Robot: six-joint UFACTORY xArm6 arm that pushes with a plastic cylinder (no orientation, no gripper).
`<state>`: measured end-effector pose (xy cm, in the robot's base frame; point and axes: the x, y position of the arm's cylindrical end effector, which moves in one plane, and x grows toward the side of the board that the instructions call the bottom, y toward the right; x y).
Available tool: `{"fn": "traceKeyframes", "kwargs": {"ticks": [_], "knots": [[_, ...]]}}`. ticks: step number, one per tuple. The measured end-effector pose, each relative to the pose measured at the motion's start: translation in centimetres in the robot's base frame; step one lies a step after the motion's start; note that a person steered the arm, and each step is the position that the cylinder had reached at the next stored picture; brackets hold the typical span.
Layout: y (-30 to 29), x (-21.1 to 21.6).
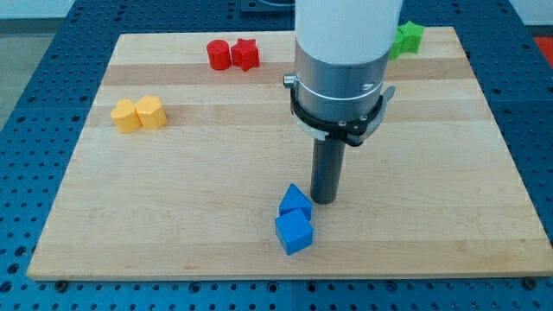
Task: Move arm at top center
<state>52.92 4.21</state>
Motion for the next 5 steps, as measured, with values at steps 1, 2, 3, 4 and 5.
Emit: {"fn": "traceKeyframes", "kwargs": {"ticks": [1,2,3,4,5], "knots": [[0.0,0.0],[0.0,-0.9],[0.0,-3.5],[0.0,-8.6],[0.0,-14.2]]}}
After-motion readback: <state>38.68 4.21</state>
